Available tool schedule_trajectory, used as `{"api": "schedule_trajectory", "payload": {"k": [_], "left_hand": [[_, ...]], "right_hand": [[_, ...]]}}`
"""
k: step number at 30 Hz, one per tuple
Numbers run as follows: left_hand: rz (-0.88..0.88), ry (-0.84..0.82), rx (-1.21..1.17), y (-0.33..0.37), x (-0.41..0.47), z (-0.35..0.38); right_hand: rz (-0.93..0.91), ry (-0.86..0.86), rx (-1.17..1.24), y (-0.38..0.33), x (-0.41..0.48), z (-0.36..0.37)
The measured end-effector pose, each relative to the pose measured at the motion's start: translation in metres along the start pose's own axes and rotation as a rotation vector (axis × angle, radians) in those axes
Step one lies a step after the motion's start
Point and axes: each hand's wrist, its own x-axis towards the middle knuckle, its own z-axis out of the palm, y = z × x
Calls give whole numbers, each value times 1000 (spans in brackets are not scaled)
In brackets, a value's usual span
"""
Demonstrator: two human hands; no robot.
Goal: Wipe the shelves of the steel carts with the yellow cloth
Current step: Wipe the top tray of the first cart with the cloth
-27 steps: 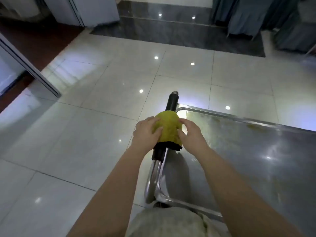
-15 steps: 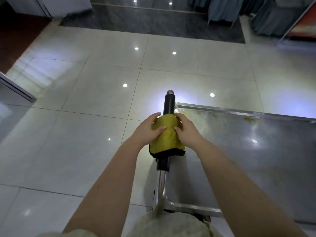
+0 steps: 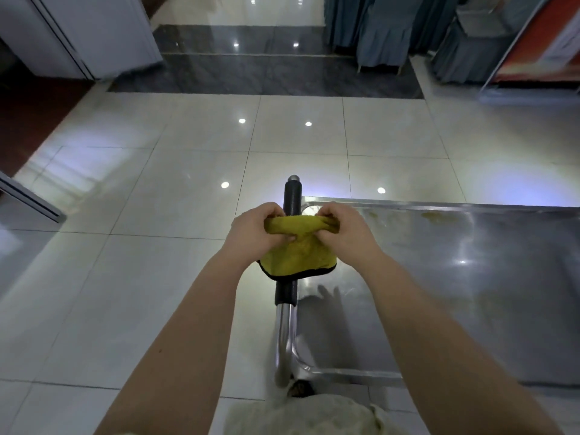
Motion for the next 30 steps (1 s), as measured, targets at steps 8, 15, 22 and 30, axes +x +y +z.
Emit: {"api": "schedule_trajectory", "payload": {"k": [8,15,22,30], "left_hand": [[244,61,68,92,-38,26],[397,10,-65,186,-72,118],[466,-237,-119,256,-140,242],[454,-334,-95,294,-214,367]], "right_hand": [[-135,268,10,17,-72,-86],[-102,457,-99,69,-163,-192],[131,581,-170,149,-297,-266],[270,665,-165,213,-424,-312]]}}
